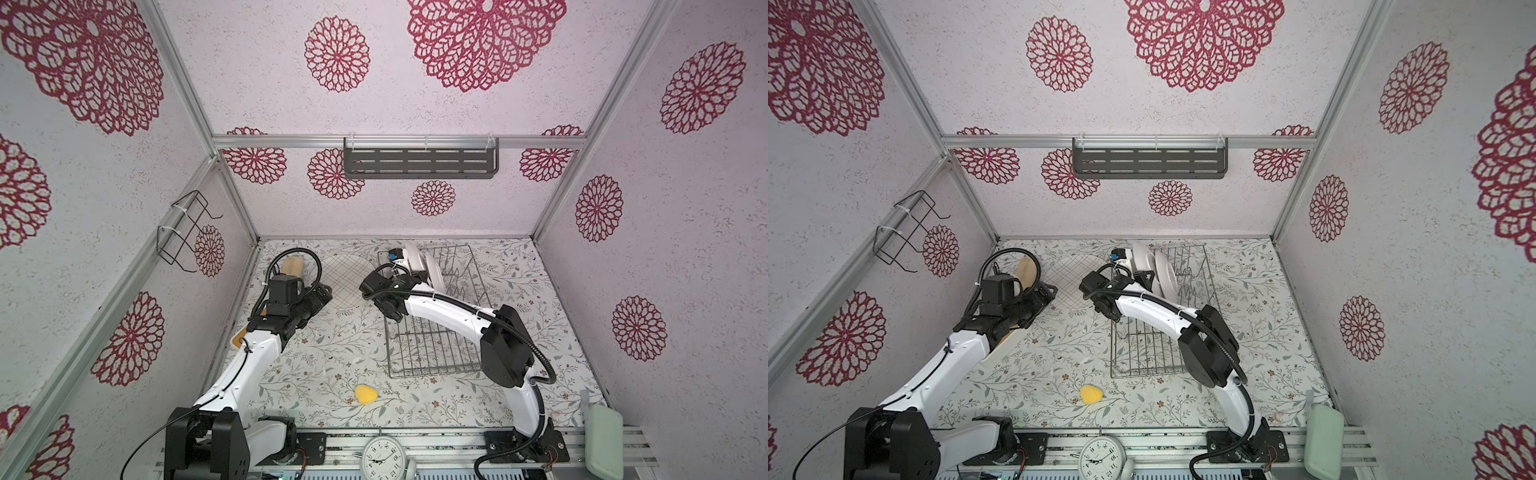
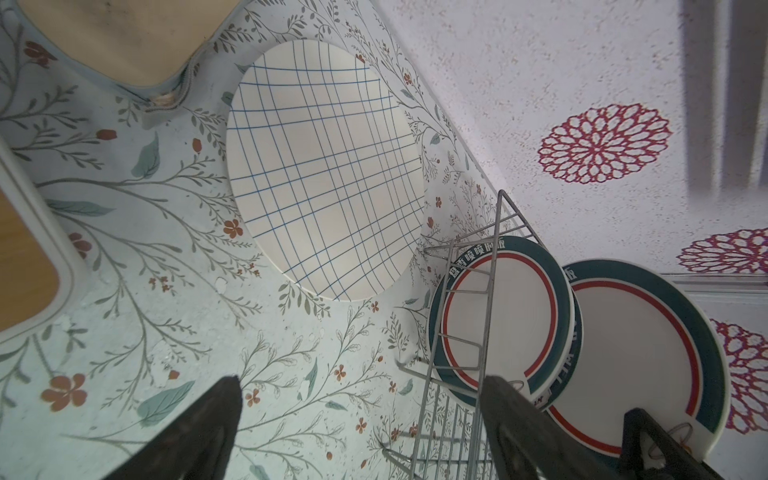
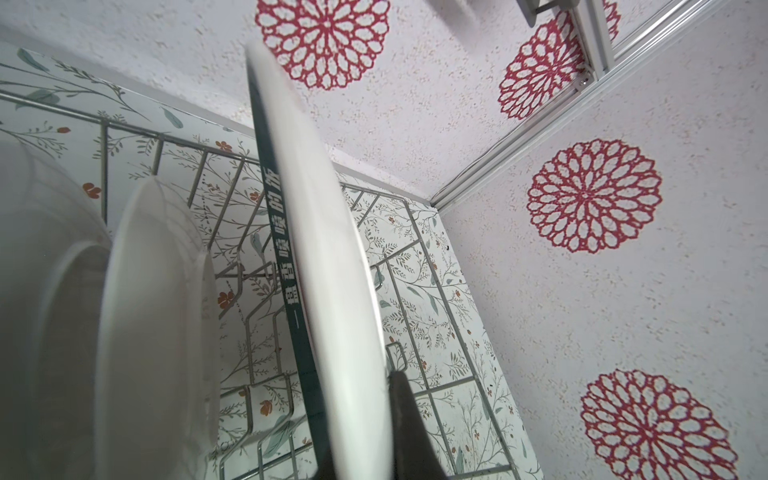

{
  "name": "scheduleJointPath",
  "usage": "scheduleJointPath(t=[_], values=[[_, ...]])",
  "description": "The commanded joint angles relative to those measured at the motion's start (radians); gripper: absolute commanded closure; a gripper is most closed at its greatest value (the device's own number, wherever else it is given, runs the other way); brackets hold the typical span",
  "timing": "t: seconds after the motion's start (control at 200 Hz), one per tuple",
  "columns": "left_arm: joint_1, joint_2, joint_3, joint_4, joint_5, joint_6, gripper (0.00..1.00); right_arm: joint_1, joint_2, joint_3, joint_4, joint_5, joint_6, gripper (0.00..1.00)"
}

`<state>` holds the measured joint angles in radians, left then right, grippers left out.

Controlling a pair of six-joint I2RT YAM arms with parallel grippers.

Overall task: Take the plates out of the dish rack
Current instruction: 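Lift the green-rimmed plate up out of the rack with the right gripper, then carry the plate toward the left gripper while the left gripper reaches to it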

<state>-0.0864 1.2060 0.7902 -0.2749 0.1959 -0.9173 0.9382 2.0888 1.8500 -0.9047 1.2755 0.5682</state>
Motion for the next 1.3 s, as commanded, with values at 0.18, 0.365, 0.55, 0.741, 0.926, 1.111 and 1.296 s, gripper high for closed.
scheduleJointPath(t=[0.18,0.365,0.55,0.741,0.926,1.111,1.296], values=[[-0.011,-0.018,0.028,-0.002,-0.004,0.000,0.06,0.026,-0.117,0.057,0.007,0.133,-0.045,1.00],[-0.012,-0.023,0.029,-0.003,-0.006,0.002,0.06,0.038,-0.141,0.056,0.054,0.119,-0.083,1.00],[-0.016,-0.026,0.032,-0.007,-0.007,0.001,0.06,0.050,-0.165,0.054,0.096,0.101,-0.114,1.00],[-0.016,-0.034,0.039,-0.014,-0.004,0.001,0.06,0.064,-0.195,0.054,0.131,0.094,-0.133,1.00],[-0.021,-0.057,0.056,-0.031,-0.006,0.001,0.06,0.085,-0.237,0.049,0.195,0.088,-0.179,1.00],[-0.025,-0.075,0.072,-0.043,-0.002,0.002,0.06,0.105,-0.309,-0.002,0.319,0.038,-0.228,1.00],[-0.026,-0.091,0.078,-0.015,0.039,-0.022,0.06,0.114,-0.433,-0.119,0.492,-0.024,-0.276,1.00]])
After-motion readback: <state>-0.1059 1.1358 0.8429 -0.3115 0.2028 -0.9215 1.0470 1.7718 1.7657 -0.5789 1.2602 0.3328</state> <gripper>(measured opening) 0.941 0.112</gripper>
